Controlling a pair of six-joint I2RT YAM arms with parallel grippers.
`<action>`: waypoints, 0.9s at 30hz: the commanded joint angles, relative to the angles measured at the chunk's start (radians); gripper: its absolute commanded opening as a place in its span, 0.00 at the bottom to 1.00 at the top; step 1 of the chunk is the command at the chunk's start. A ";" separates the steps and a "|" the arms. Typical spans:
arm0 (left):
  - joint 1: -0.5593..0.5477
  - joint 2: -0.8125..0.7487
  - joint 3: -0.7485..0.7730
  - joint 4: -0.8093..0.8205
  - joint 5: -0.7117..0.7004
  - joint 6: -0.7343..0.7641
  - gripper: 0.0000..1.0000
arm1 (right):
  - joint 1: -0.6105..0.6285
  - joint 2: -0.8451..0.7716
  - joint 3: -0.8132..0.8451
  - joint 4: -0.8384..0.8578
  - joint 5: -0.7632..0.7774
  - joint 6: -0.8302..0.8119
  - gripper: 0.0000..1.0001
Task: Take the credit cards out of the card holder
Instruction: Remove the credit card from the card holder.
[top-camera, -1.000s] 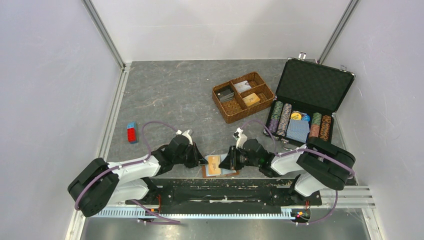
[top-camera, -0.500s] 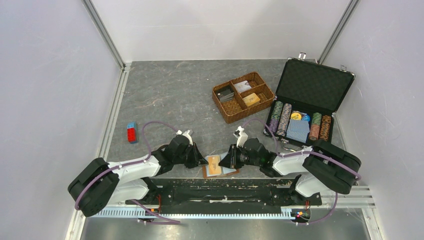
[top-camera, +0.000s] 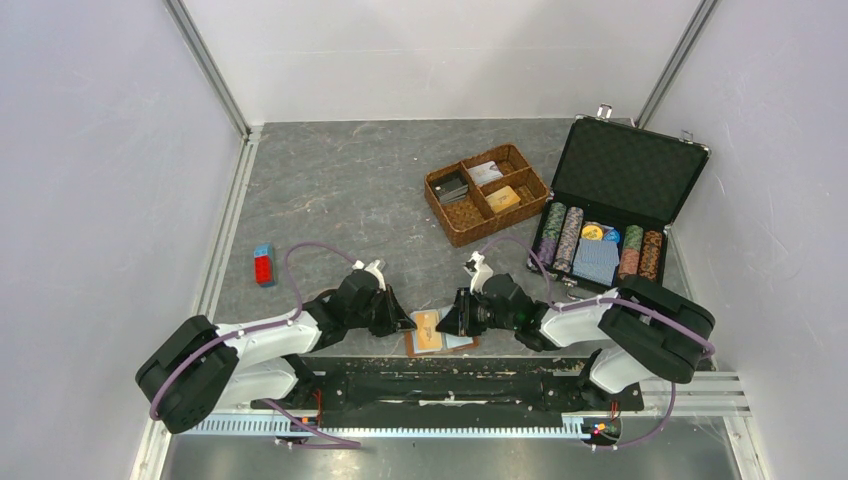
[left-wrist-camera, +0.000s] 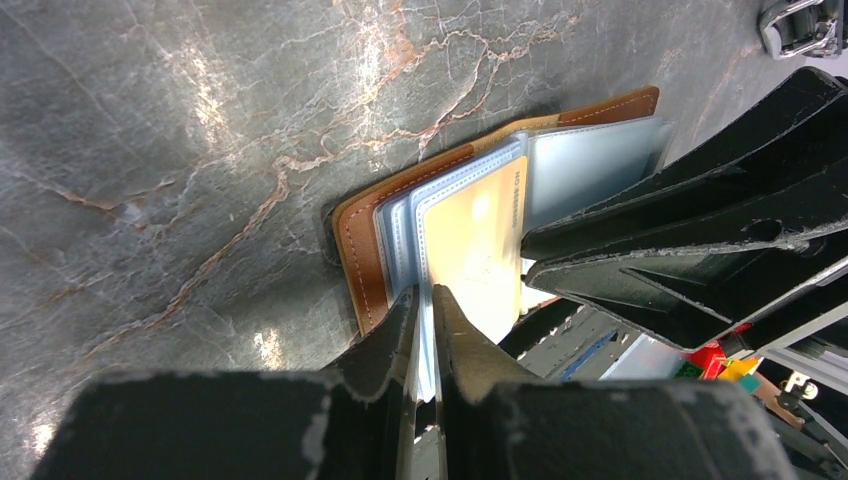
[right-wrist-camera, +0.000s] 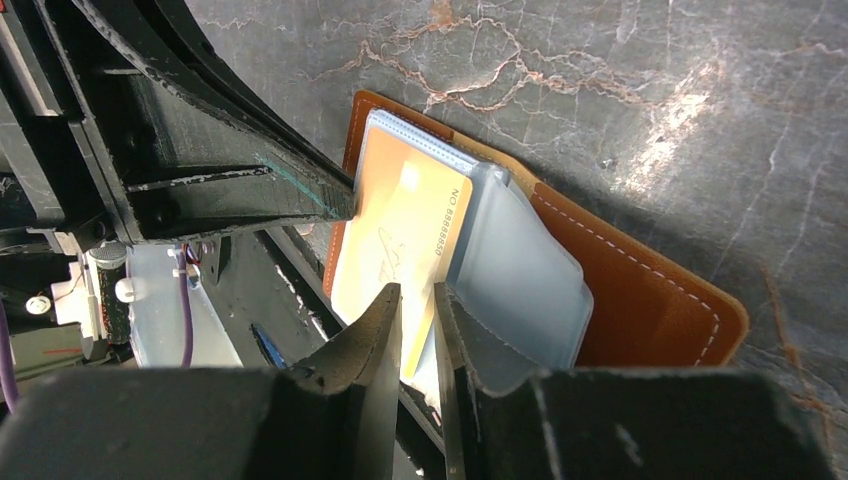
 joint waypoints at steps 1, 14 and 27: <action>-0.001 0.019 -0.002 -0.024 -0.002 0.036 0.16 | -0.002 0.007 0.035 -0.030 0.022 0.000 0.21; -0.001 0.012 0.000 -0.035 -0.006 0.039 0.16 | -0.002 -0.022 0.031 -0.067 0.060 -0.010 0.16; -0.001 0.012 -0.003 -0.033 -0.003 0.034 0.16 | -0.004 0.039 -0.016 0.111 -0.008 0.060 0.15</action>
